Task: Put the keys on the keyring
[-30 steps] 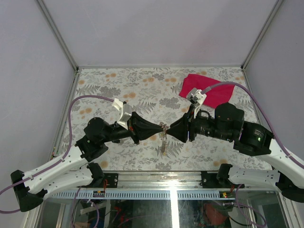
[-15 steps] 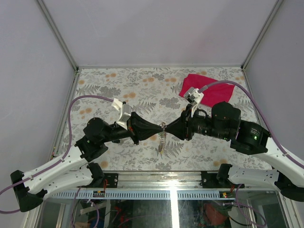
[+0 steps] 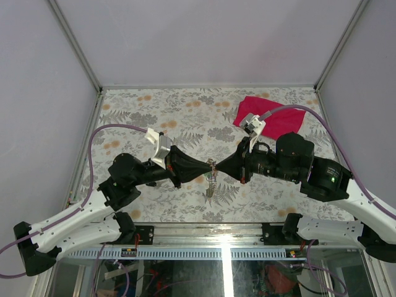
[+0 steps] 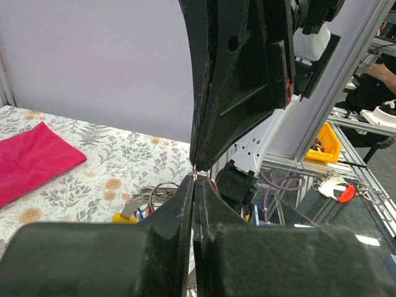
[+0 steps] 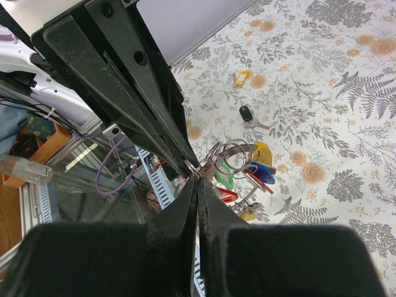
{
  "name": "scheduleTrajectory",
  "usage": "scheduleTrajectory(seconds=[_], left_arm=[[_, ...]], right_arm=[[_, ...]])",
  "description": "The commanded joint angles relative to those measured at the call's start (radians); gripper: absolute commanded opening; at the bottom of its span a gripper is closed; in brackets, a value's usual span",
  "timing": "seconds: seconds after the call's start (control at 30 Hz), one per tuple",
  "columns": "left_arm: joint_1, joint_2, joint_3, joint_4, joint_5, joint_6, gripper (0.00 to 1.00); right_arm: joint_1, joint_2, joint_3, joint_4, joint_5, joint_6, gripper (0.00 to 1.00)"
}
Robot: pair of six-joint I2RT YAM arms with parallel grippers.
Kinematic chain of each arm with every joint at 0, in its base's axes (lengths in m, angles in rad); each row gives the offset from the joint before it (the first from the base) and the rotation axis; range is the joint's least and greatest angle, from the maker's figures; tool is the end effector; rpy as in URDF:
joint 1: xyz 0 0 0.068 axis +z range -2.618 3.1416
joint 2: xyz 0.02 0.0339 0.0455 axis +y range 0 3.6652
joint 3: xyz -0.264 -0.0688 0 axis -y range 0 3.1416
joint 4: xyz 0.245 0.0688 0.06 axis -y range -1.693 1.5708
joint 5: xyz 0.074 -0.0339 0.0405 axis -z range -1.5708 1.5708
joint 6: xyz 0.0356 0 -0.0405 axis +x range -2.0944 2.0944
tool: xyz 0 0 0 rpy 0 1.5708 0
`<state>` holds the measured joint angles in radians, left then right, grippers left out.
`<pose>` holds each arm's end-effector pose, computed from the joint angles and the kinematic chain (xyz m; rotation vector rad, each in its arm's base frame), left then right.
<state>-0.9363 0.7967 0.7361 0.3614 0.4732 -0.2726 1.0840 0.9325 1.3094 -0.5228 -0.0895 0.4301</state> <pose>0.0963 -0.1583 0.3786 0.8616 1.1378 -1.3153 0.0799 0.1577 0.4556 -0.6684 1.7459 1.1690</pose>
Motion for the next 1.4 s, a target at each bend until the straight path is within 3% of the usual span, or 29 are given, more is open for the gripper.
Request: scheduleTrajectory(seconds=[0.0, 0.47, 1.37], left_arm=[[-0.008, -0.022, 0.0, 0.108, -0.009, 0.001, 0.0], [-0.008, -0.034, -0.003, 0.108, -0.014, 0.003, 0.0], [-0.008, -0.027, 0.004, 0.104, -0.008, 0.004, 0.0]], right_arm=[[0.003, -0.013, 0.002, 0.052, 0.033, -0.005, 0.0], [0.002, -0.022, -0.025, 0.02, 0.105, 0.037, 0.0], [0.003, 0.032, -0.038, 0.026, 0.036, 0.044, 0.0]])
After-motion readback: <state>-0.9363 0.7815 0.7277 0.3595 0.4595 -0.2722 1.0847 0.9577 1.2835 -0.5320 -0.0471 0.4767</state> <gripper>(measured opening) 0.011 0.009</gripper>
